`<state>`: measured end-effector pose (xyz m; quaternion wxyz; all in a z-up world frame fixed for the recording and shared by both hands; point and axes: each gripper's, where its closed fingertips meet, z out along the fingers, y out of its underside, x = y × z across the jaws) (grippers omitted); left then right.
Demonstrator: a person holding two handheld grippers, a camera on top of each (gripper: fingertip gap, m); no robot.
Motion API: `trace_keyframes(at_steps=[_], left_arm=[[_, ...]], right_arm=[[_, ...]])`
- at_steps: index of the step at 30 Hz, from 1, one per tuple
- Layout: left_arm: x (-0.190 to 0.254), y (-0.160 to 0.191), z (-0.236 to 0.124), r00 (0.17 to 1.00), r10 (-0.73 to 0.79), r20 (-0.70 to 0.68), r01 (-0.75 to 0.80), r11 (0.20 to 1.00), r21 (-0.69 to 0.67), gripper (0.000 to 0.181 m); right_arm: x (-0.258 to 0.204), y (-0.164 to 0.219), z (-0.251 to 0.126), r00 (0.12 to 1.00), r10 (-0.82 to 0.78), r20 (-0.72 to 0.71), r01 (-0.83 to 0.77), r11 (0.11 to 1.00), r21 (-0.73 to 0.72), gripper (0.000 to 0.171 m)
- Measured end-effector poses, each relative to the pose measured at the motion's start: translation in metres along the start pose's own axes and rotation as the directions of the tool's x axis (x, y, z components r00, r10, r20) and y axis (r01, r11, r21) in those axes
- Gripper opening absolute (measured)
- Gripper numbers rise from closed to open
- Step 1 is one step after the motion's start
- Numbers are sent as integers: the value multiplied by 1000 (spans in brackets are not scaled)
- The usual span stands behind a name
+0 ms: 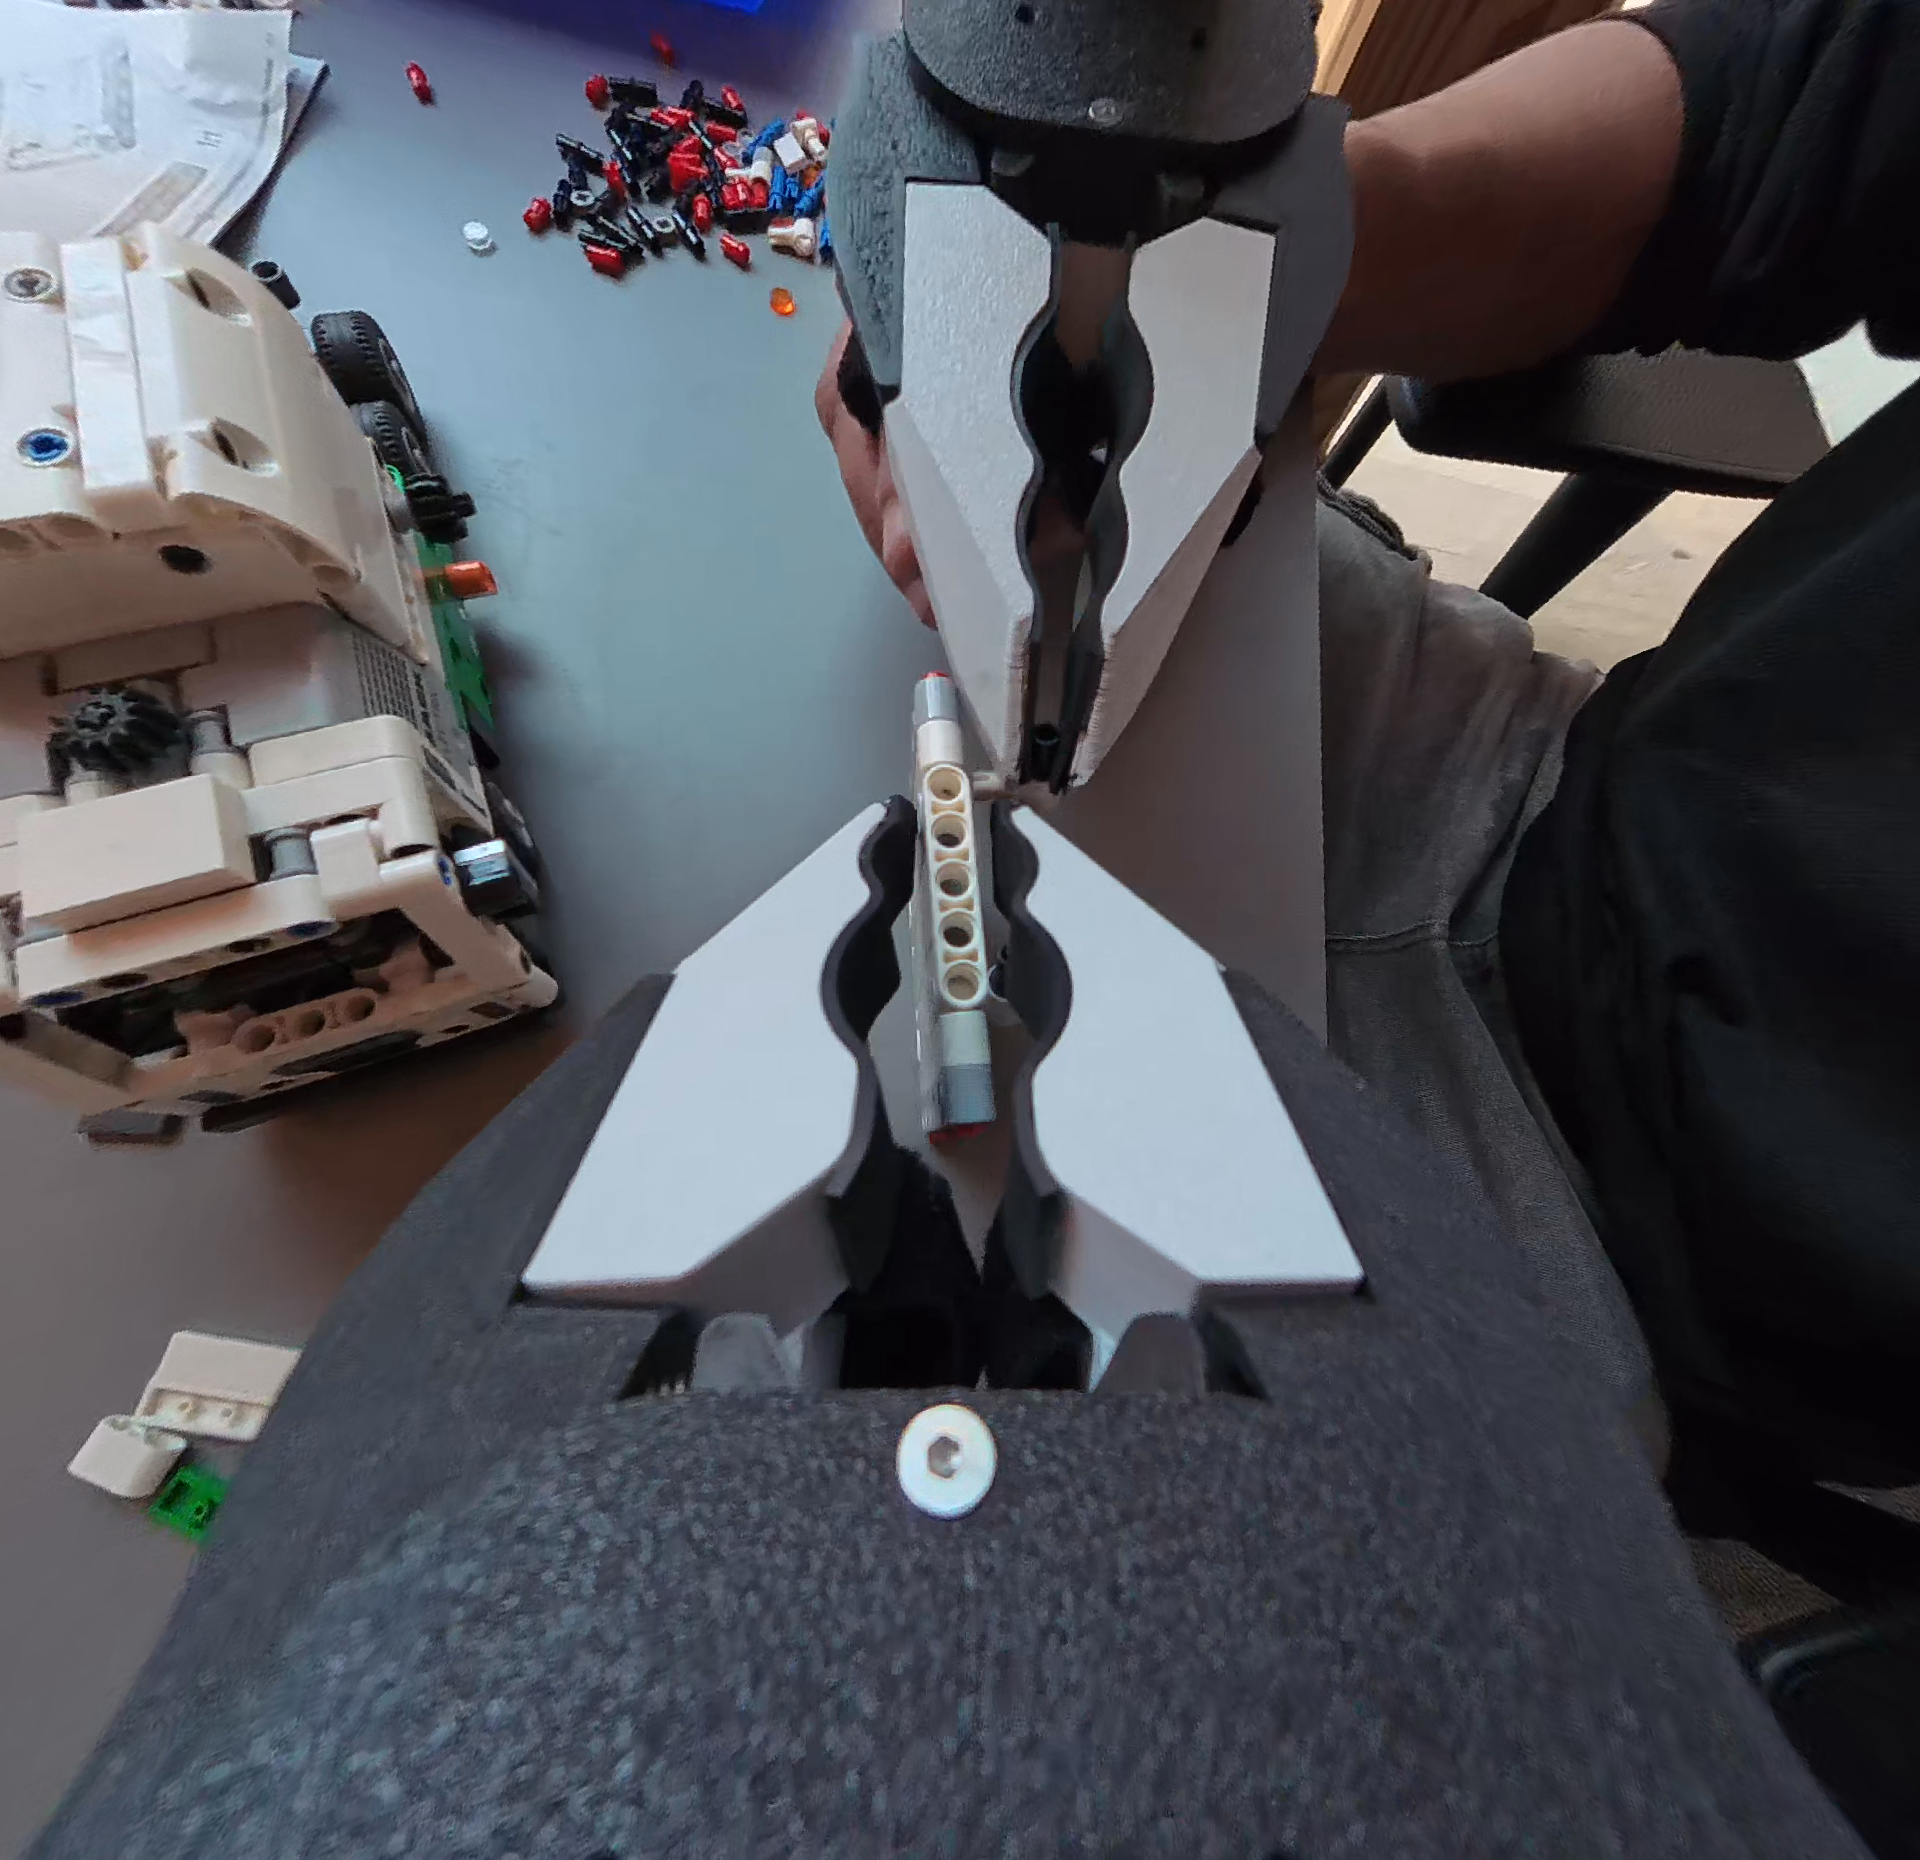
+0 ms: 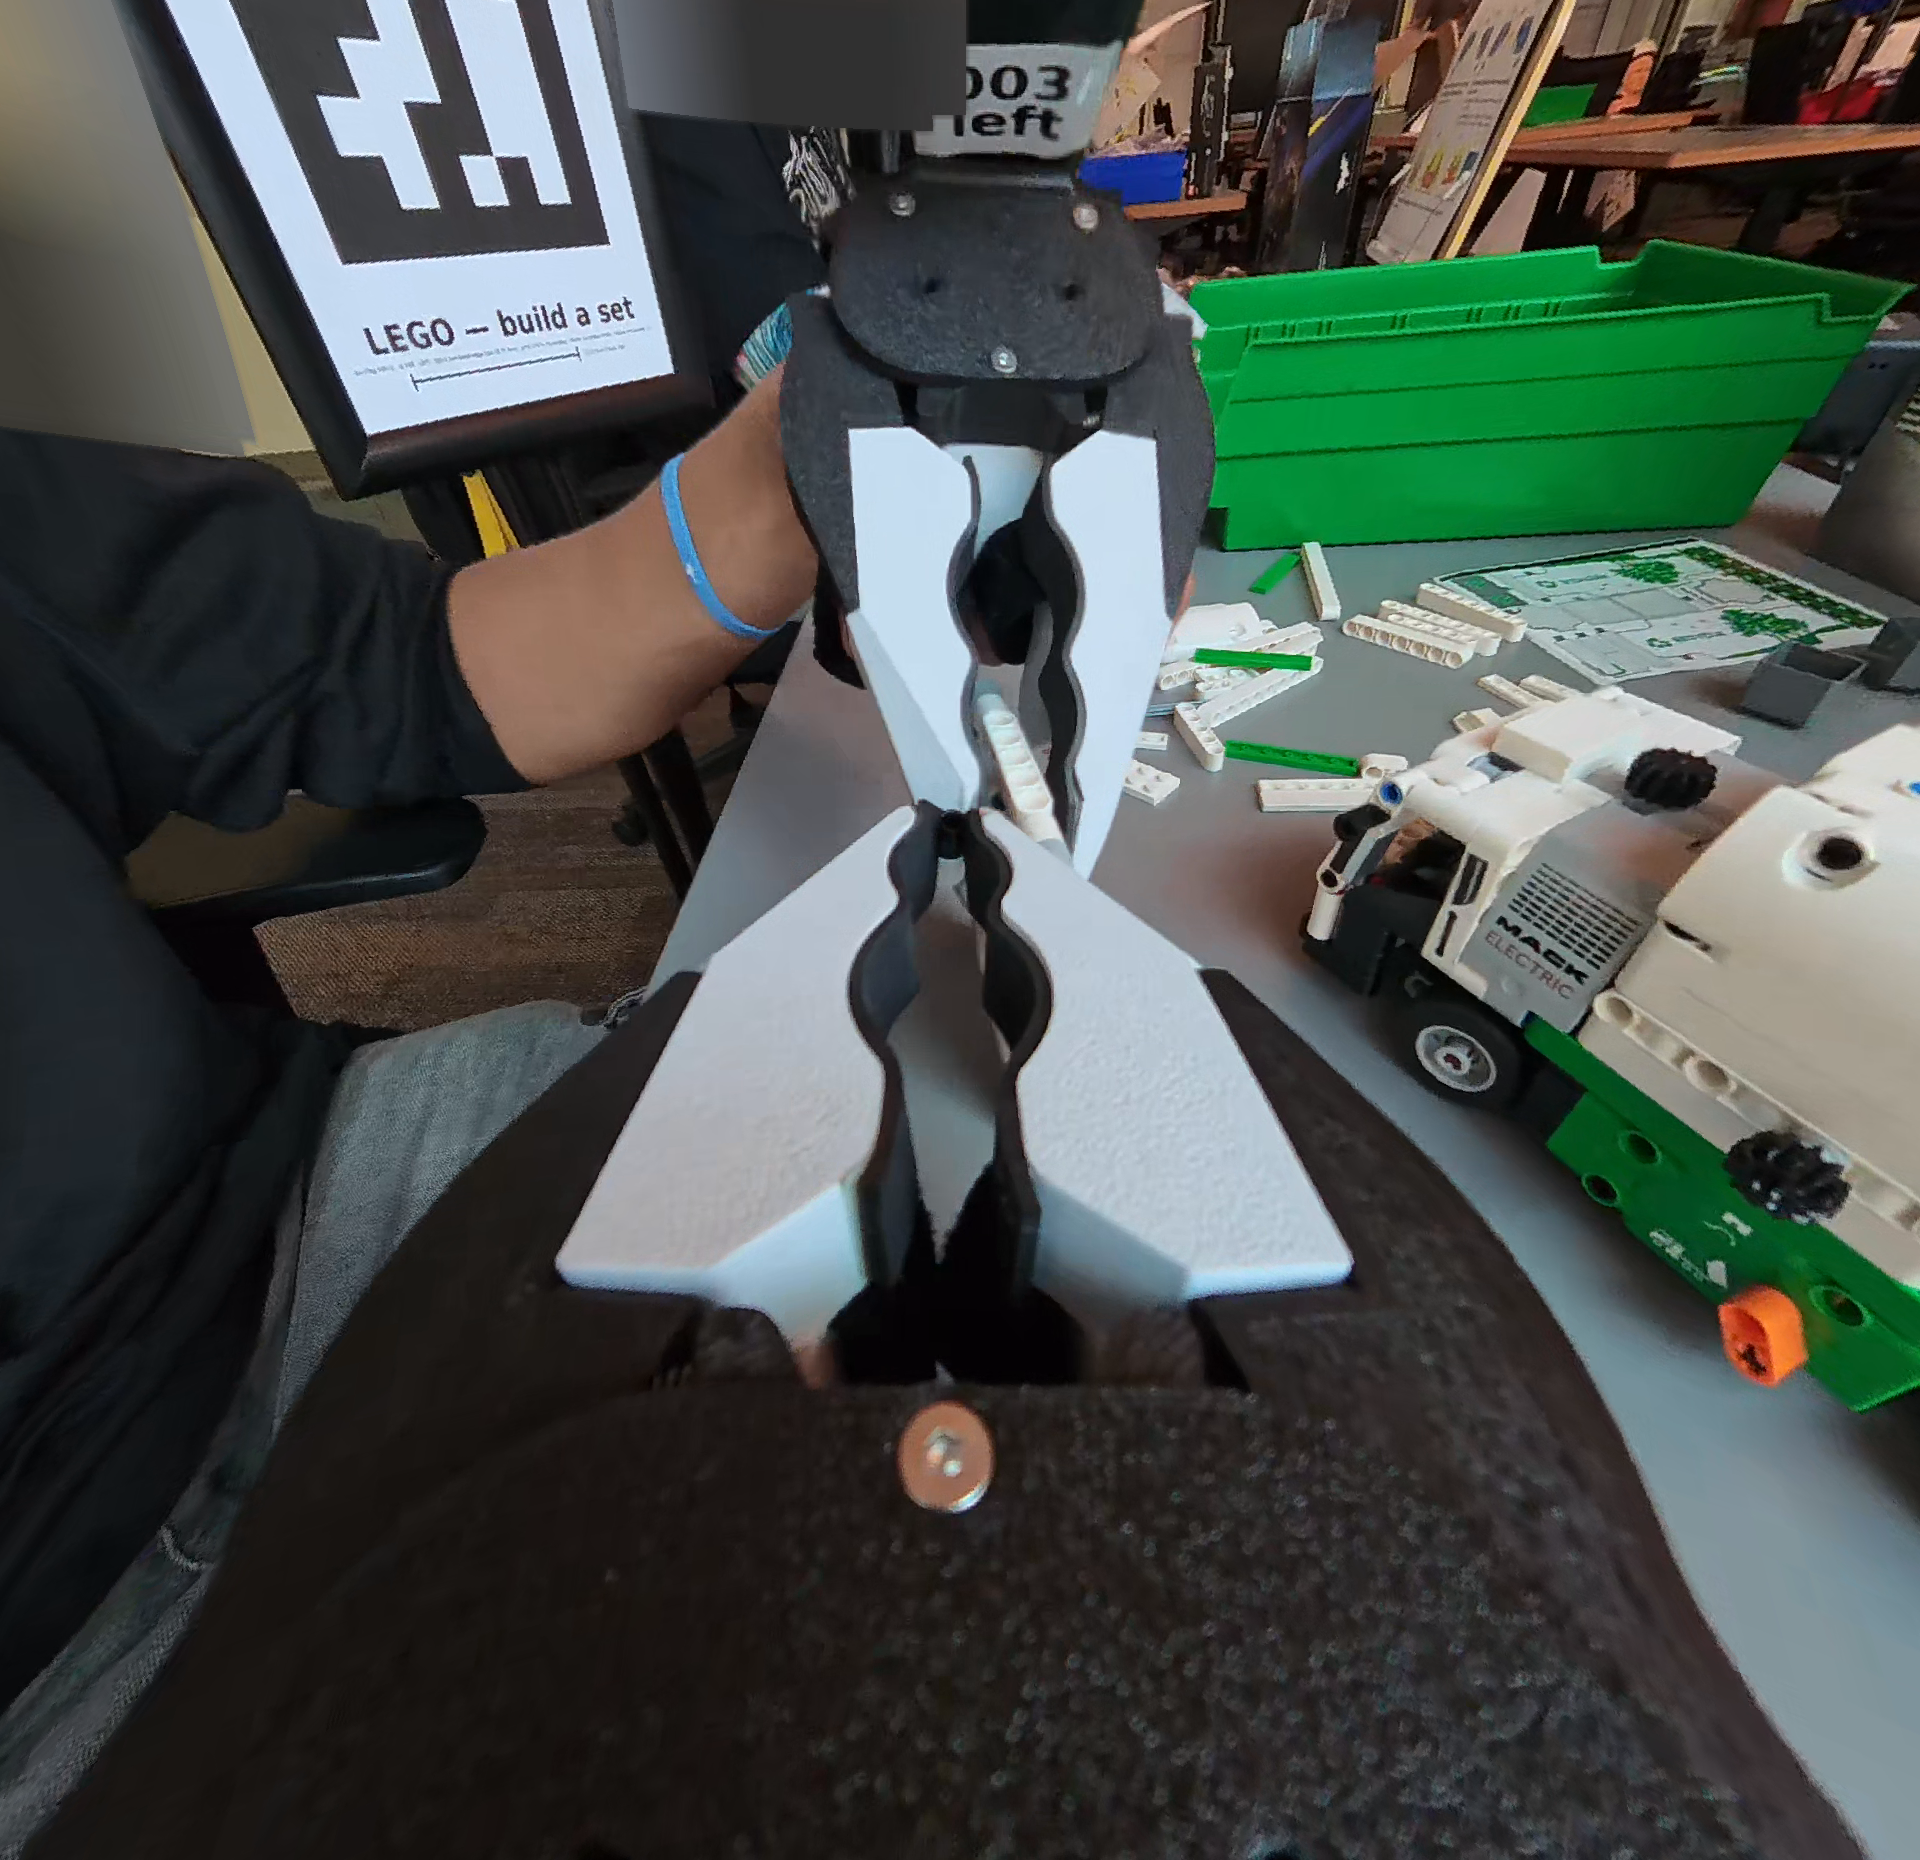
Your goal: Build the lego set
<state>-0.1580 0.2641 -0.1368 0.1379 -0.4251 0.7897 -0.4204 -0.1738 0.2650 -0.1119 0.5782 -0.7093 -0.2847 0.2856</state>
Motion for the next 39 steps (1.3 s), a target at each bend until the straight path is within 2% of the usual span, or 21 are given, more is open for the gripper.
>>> trace_keyframes(at_steps=[6,10,17,23,39], left_arm=[[5,2,-4,995,45,-94,-39,998,57,23],[5,0,-4,988,67,-139,-52,993,109,23],[-3,-5,-6,971,31,-238,16,981,193,23],[-7,-5,-10,986,95,-138,-63,974,217,23],[3,-7,-3,986,134,-98,-112,974,199,30]], right_arm=[[-2,1,4,993,-9,114,11,1000,-16,3],[1,1,0,987,-58,149,62,998,-23,3],[12,-7,2,981,-82,173,85,996,-7,3],[7,-4,-1,984,-73,165,72,997,16,3],[6,7,4,988,-69,141,76,996,-39,3]])
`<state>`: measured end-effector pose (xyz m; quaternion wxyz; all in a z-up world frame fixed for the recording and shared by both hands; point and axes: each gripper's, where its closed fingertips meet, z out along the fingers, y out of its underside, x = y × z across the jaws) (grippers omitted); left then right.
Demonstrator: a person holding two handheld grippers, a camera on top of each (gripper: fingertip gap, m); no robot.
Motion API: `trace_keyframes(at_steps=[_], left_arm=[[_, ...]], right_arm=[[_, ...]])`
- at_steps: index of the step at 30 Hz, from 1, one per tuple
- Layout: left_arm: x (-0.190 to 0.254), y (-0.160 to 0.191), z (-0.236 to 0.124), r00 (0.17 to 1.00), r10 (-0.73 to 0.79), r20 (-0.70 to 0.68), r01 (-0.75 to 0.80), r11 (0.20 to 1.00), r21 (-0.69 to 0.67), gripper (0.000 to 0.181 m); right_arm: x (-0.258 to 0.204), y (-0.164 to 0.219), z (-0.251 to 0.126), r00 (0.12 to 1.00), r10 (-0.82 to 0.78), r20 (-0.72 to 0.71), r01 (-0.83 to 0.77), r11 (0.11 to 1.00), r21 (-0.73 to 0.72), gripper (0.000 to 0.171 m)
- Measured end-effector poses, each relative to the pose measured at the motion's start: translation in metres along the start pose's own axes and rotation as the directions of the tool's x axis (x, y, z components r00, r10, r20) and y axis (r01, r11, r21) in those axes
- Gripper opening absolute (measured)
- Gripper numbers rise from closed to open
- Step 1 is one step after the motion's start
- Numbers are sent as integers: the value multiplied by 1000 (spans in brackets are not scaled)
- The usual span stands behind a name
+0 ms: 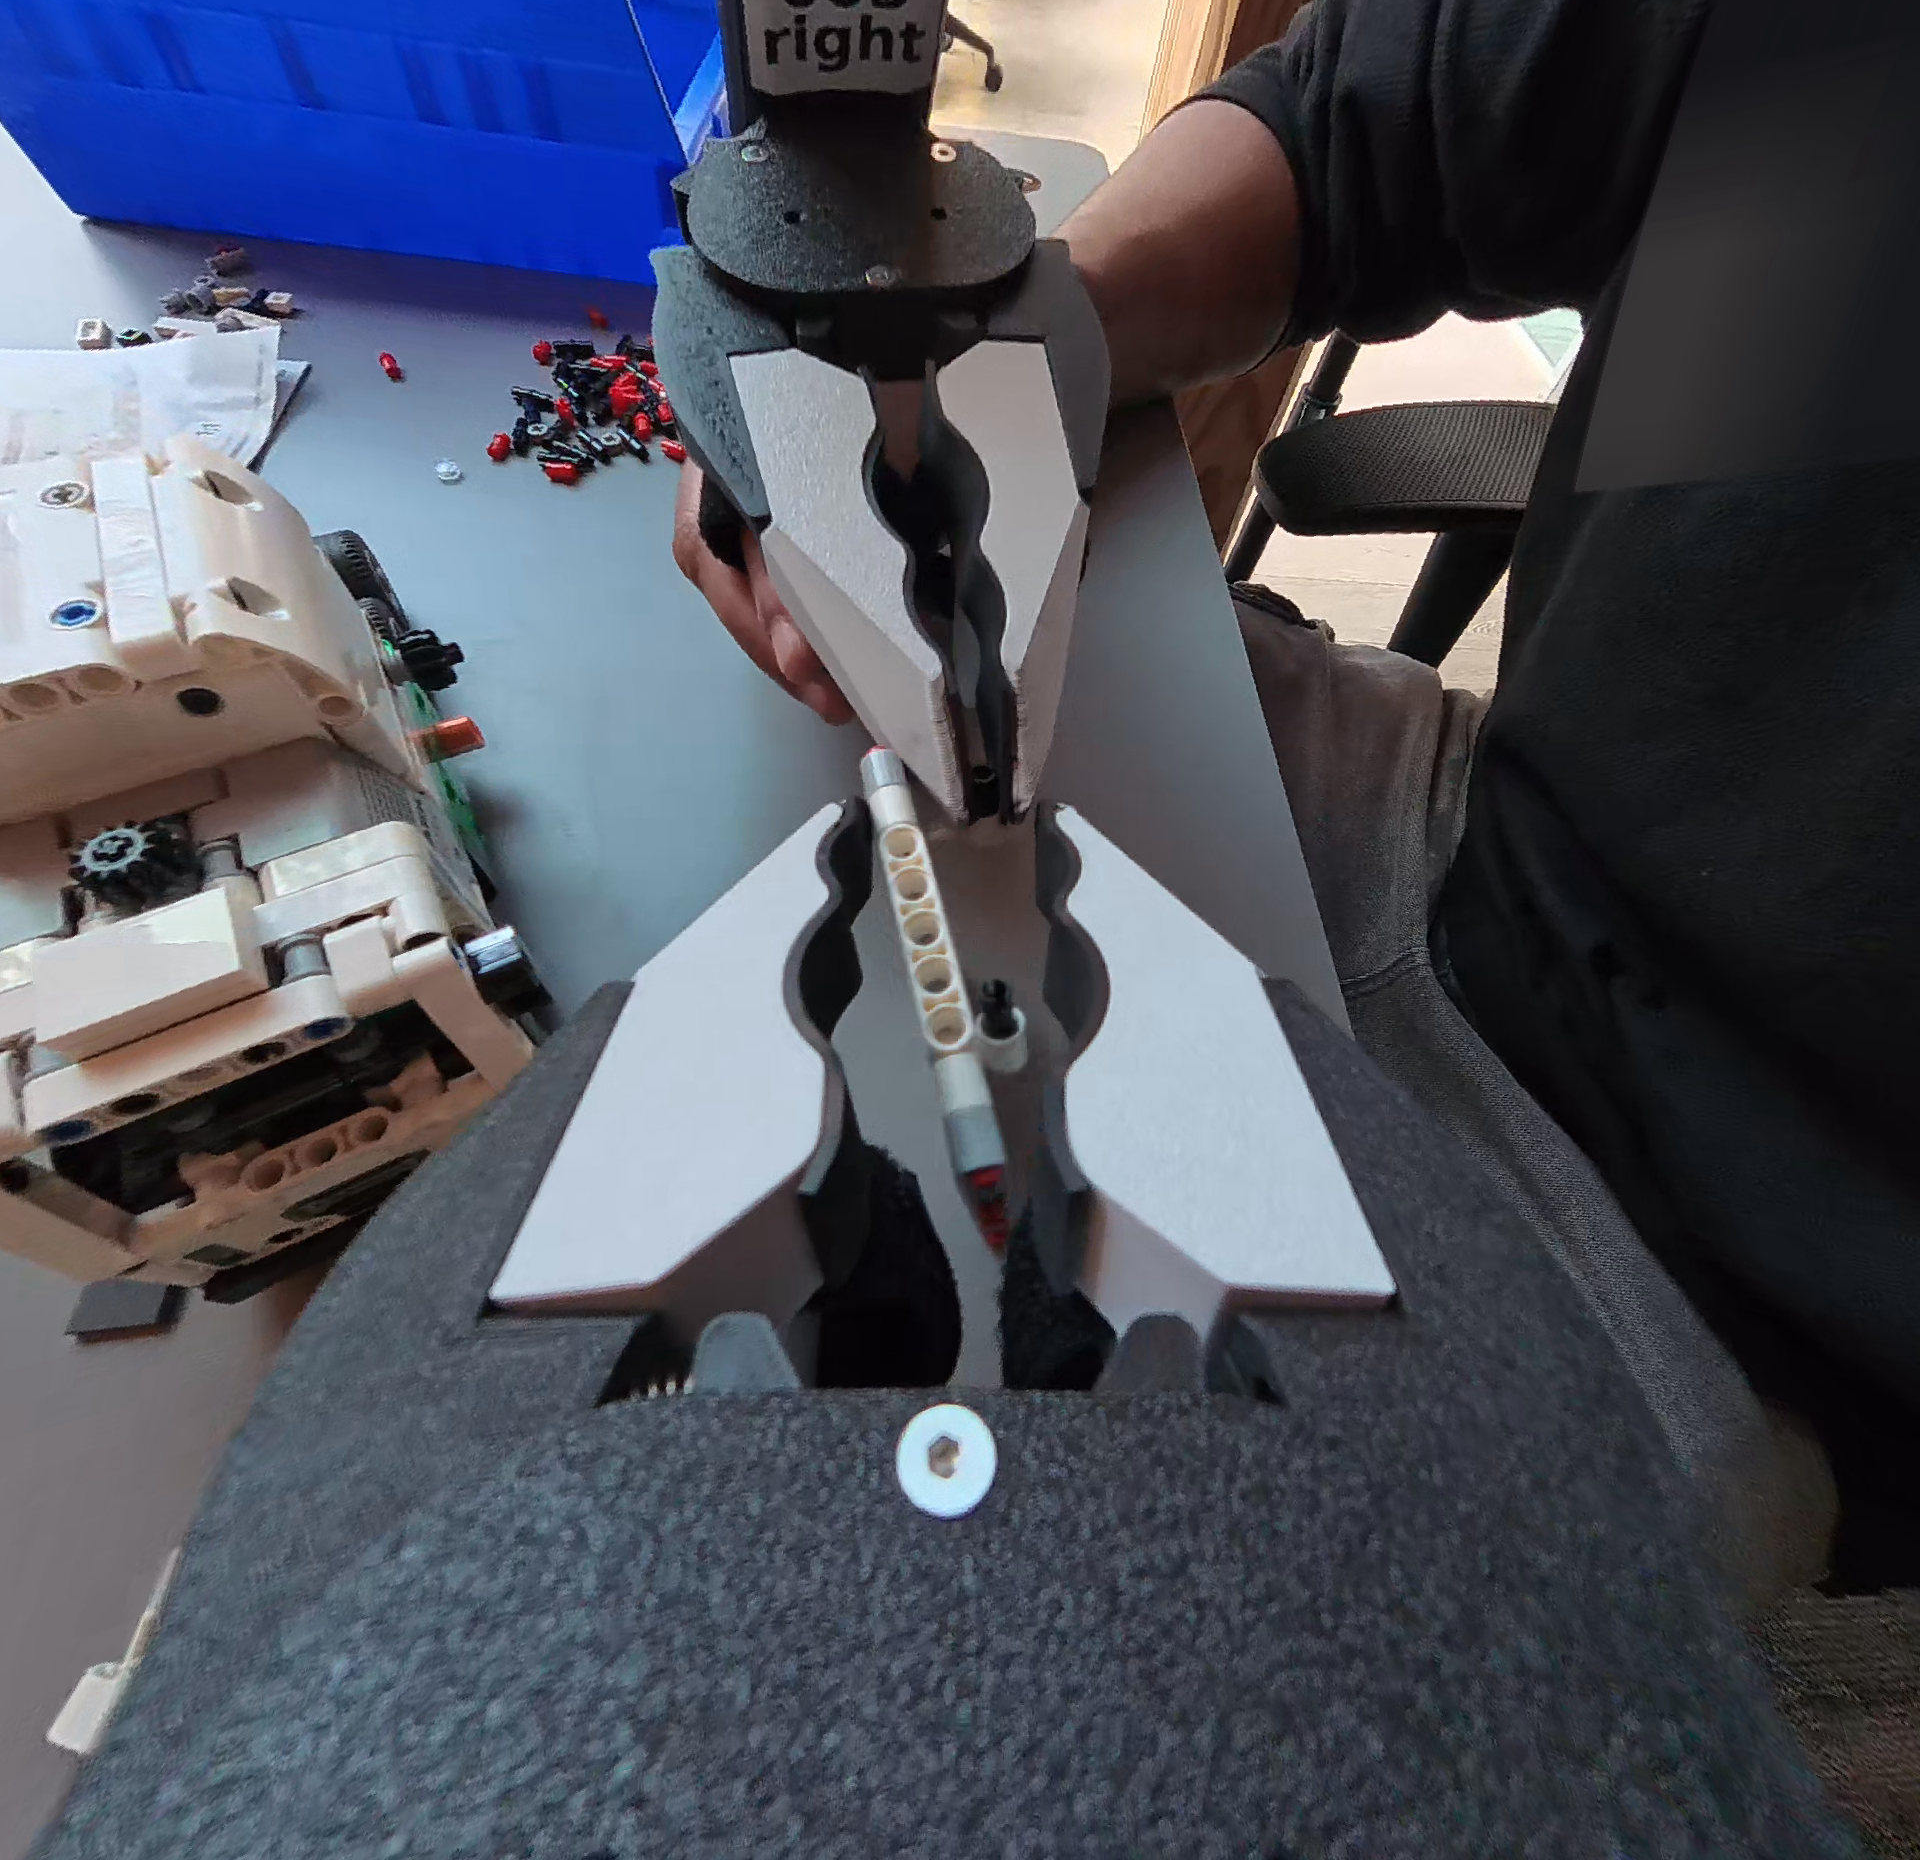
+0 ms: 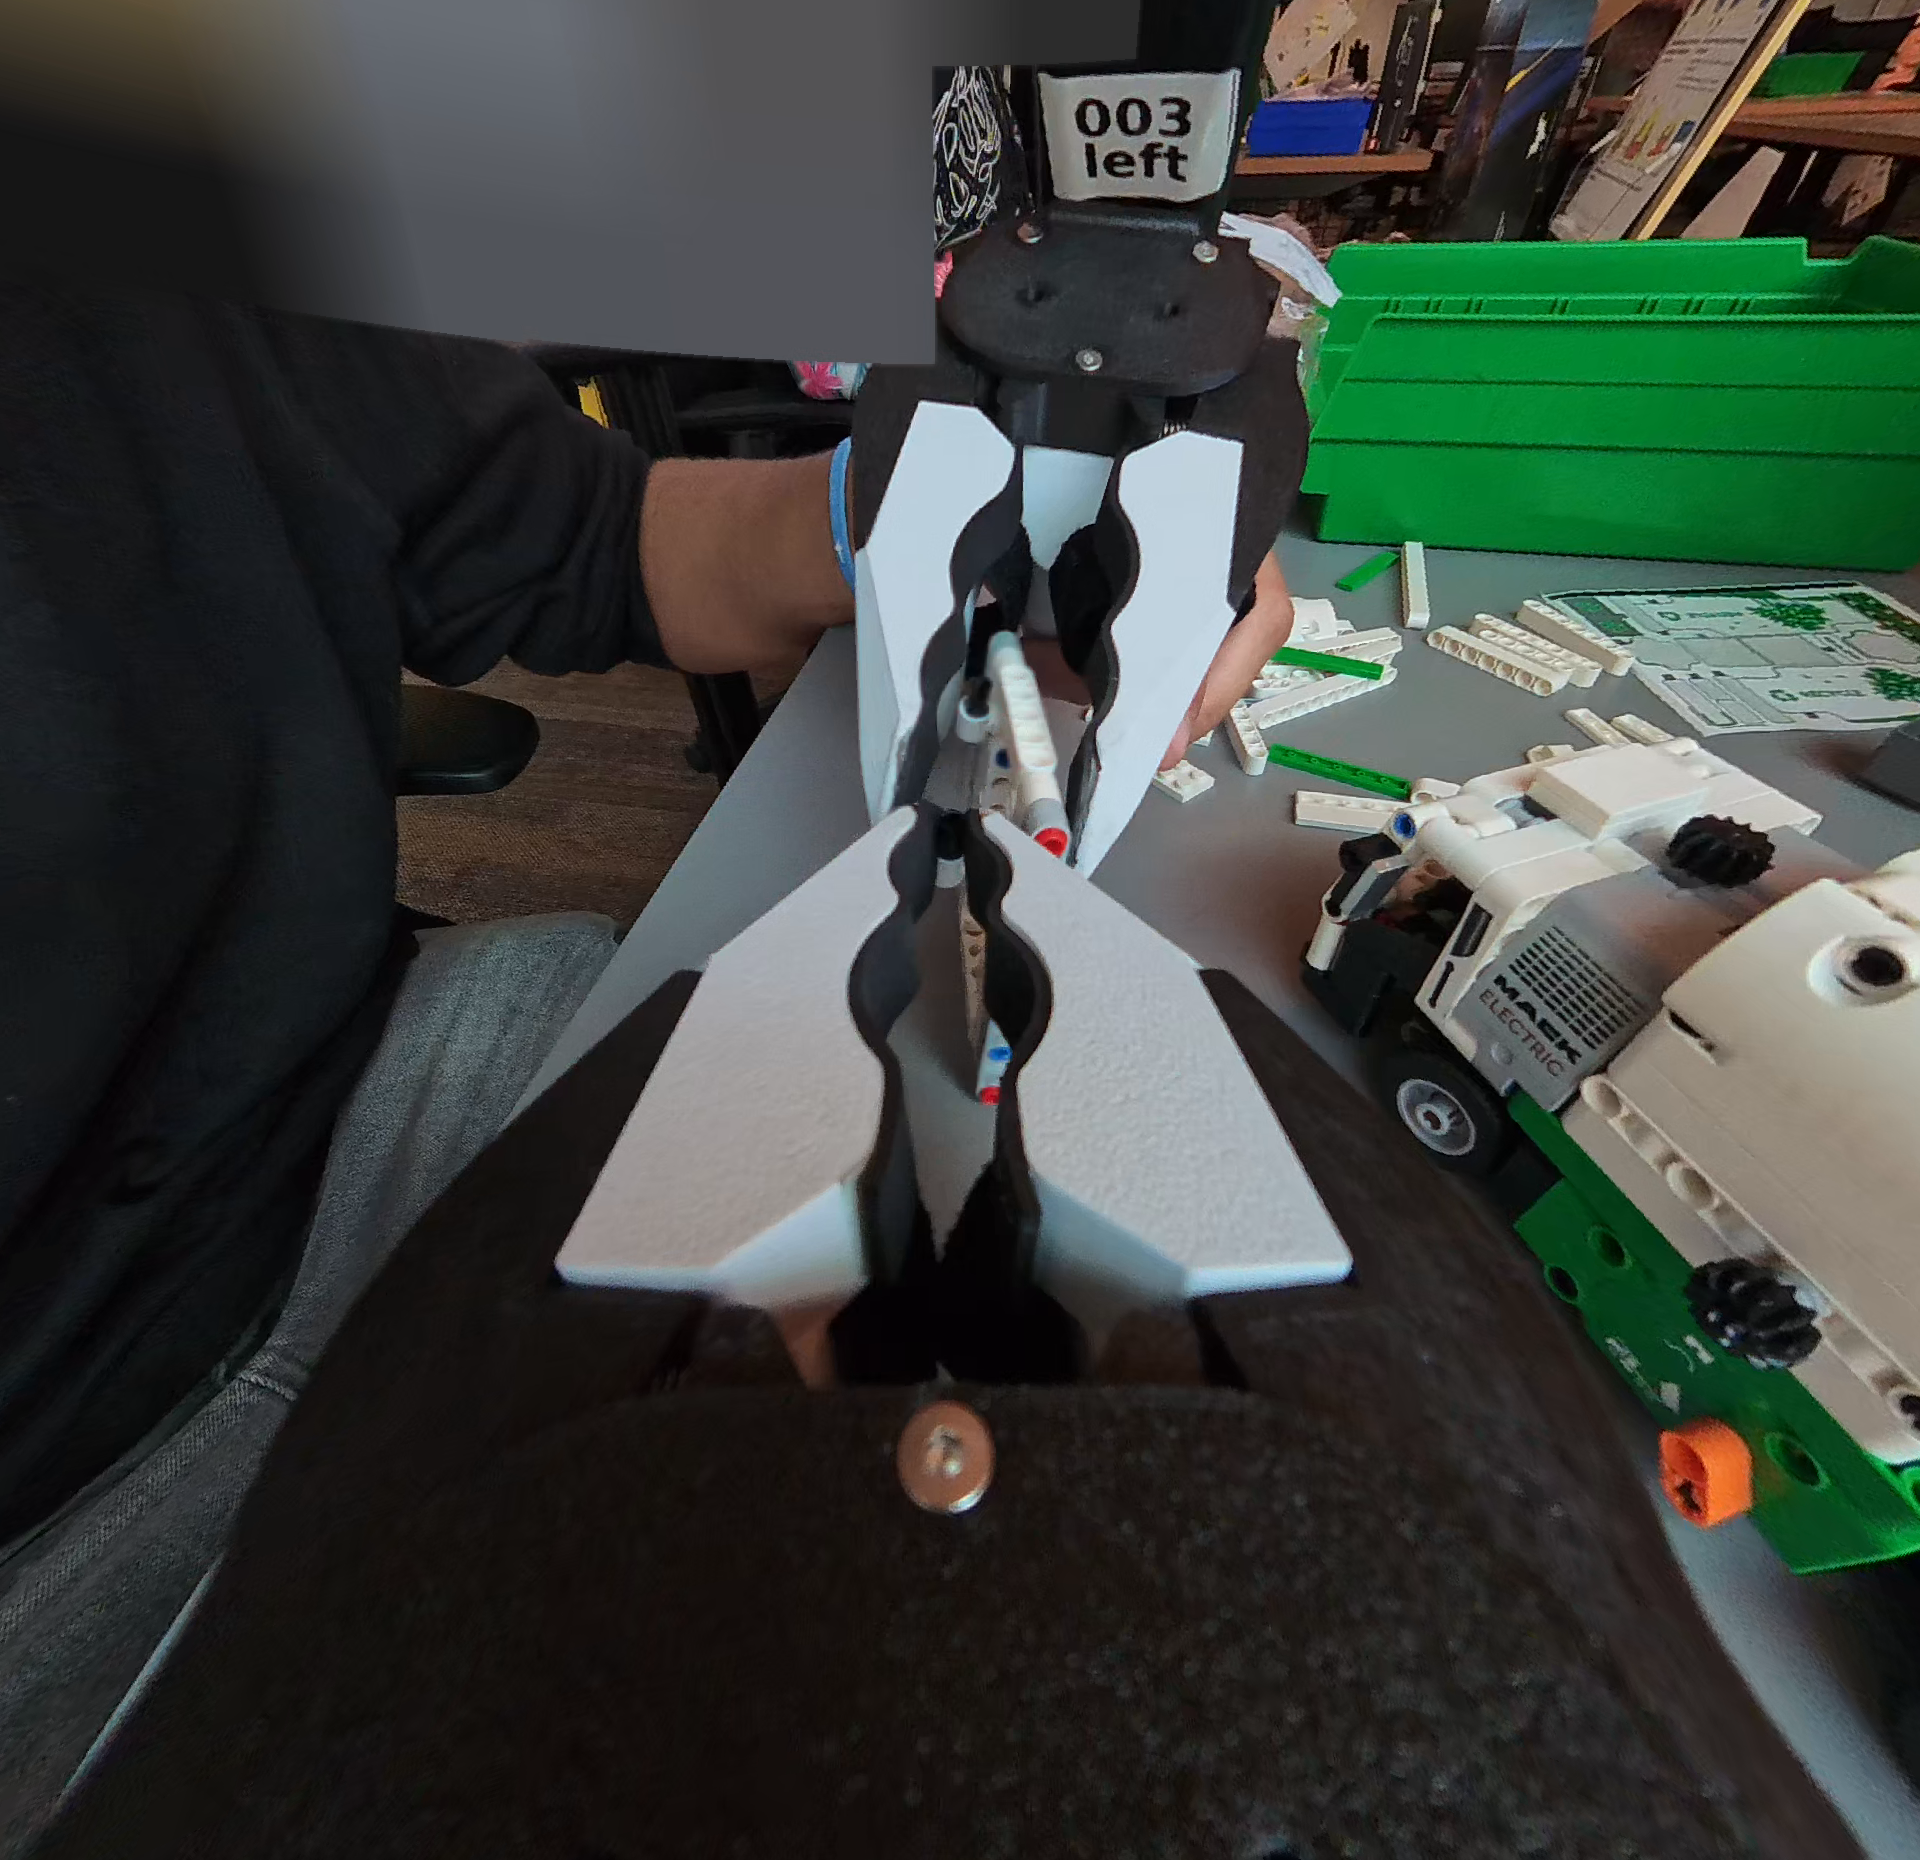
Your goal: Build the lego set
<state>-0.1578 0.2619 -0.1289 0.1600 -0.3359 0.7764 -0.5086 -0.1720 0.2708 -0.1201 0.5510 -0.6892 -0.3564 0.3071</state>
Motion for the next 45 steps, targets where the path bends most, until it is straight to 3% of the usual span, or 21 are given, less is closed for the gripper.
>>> trace_keyframes(at_steps=[28,37,45], left_arm=[[-5,9,-7,994,28,106,-25,999,-30,35],[-6,21,-5,988,52,142,-41,996,-79,23],[-3,24,0,985,85,148,-71,992,-102,23]], right_arm=[[-9,-5,-1,999,-53,8,52,998,20,3],[-4,-7,6,997,-58,-48,59,998,34,3],[4,-6,8,996,-26,-82,28,999,27,3]])
